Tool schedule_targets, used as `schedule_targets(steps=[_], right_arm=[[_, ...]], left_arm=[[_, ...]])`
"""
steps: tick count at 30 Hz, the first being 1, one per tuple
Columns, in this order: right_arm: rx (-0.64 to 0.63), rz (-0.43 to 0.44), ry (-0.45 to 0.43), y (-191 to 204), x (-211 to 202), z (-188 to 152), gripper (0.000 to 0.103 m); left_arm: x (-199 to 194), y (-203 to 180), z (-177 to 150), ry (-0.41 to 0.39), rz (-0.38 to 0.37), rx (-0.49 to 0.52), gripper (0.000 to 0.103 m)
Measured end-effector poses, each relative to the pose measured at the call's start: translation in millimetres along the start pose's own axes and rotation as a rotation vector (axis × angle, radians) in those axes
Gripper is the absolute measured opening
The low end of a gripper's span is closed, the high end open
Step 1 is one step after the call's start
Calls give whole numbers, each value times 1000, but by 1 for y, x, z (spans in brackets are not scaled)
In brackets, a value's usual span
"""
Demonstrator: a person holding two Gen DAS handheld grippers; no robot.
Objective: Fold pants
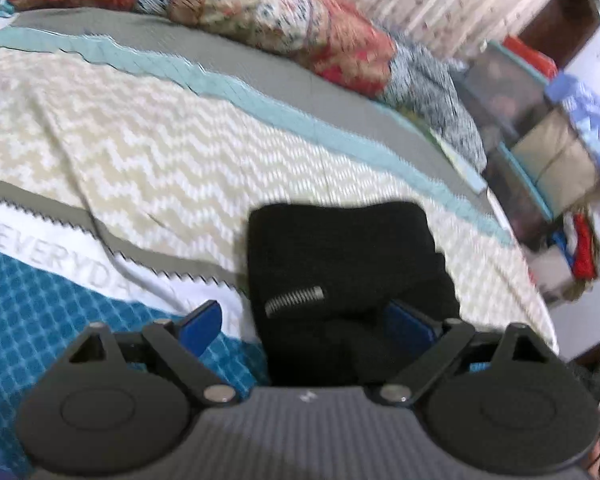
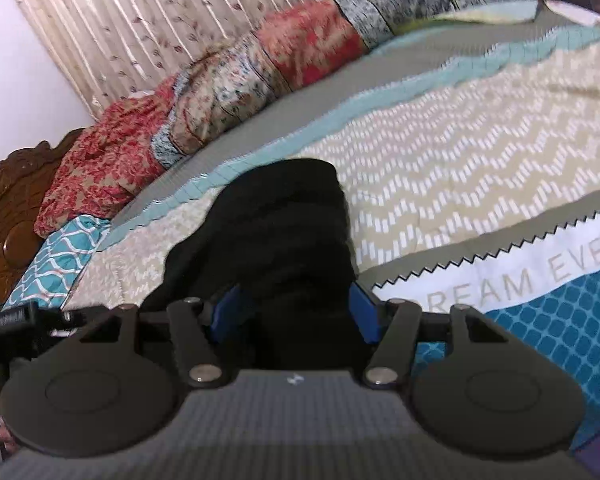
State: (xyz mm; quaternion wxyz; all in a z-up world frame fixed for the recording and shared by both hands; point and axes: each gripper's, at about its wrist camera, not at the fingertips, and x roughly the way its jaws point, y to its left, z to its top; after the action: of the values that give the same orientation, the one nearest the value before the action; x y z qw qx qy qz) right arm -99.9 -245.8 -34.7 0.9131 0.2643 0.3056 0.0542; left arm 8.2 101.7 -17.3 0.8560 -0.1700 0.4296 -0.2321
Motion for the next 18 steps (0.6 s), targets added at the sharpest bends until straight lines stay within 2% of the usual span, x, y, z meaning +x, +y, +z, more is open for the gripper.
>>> schedule_targets(steps=[4,10,14,18], right_arm=[[-51,43,13,20,10,-2,62],[-124,62,4,33,18,3,63],[-85,37,-10,21,16,6,79],[-48,21,3,14,19,5,84]], left_arm=[[5,-1,12,-14,-26,-28,91],[31,-9,6,37,12,8,95],[45,-9,3,74,92,47,95],[53,-17,2,90,166,100,95]])
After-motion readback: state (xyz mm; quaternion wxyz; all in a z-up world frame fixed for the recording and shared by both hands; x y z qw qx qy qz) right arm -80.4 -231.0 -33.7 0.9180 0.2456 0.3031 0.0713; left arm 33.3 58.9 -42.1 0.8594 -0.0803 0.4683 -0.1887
